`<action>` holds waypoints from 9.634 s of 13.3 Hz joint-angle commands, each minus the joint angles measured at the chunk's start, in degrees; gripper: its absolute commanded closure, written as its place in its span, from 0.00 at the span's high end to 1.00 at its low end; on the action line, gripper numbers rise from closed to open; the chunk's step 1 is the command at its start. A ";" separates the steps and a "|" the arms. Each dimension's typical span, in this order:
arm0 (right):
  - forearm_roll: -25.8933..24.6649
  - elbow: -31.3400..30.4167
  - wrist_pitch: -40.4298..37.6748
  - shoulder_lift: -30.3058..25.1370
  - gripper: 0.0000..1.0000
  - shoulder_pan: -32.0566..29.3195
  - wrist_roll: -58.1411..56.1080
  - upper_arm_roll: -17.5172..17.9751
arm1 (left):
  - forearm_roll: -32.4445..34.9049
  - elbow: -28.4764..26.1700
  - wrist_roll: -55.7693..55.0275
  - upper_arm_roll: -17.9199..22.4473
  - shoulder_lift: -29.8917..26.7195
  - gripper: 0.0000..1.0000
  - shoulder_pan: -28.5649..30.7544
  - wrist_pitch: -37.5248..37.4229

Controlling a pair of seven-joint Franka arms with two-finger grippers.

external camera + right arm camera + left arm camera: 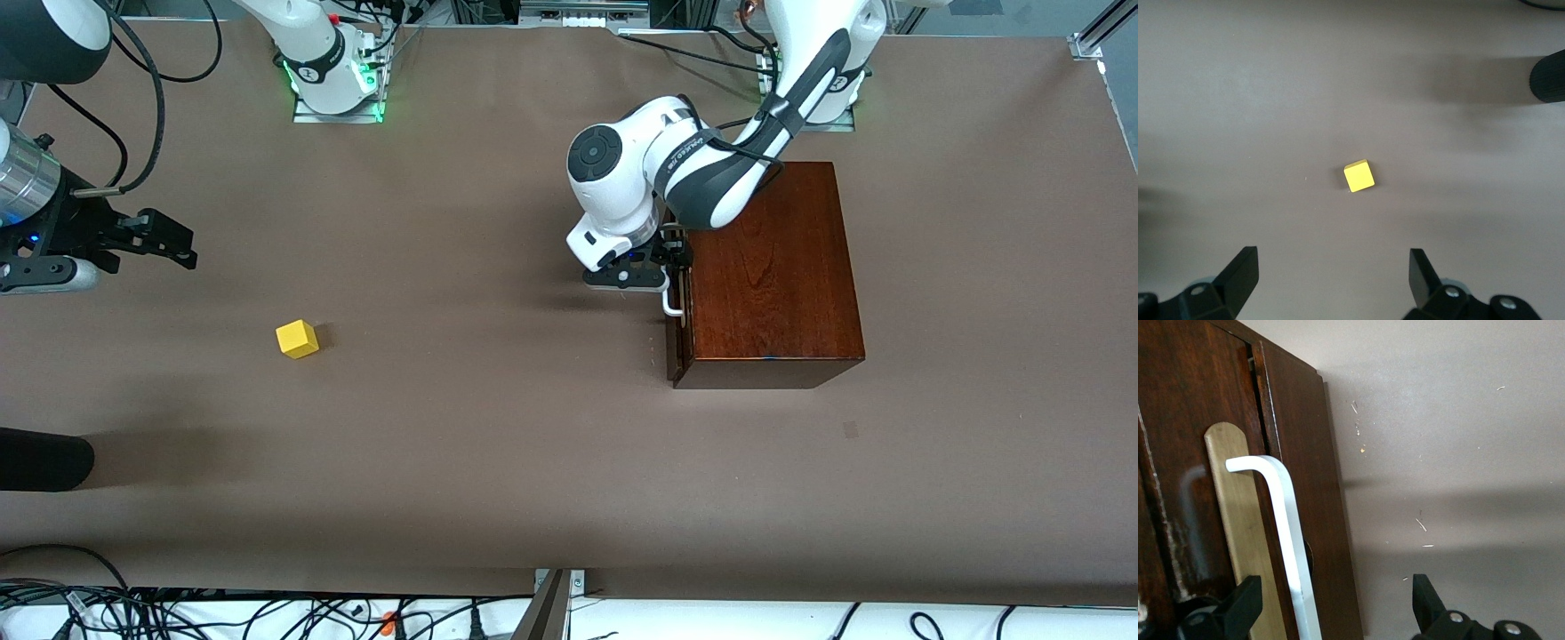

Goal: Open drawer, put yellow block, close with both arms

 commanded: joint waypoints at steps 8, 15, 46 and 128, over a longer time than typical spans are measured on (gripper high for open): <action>0.10 0.89 -0.17 0.18 1.00 -0.23 0.26 0.23 | 2.06 -0.28 -4.87 -0.05 2.57 1.00 -1.15 2.88; 0.10 0.89 -0.17 0.18 1.00 -0.23 0.26 0.23 | 1.97 0.42 -5.74 -0.14 3.36 1.00 -1.86 3.06; -2.80 -0.08 2.47 5.18 1.00 -0.85 -4.04 0.05 | -6.38 11.41 -4.69 -0.23 -1.55 1.00 -3.54 -3.07; -8.59 24.70 22.16 40.16 0.09 41.77 -27.07 13.85 | -21.85 -1.51 47.52 18.93 -33.11 1.00 22.05 -15.05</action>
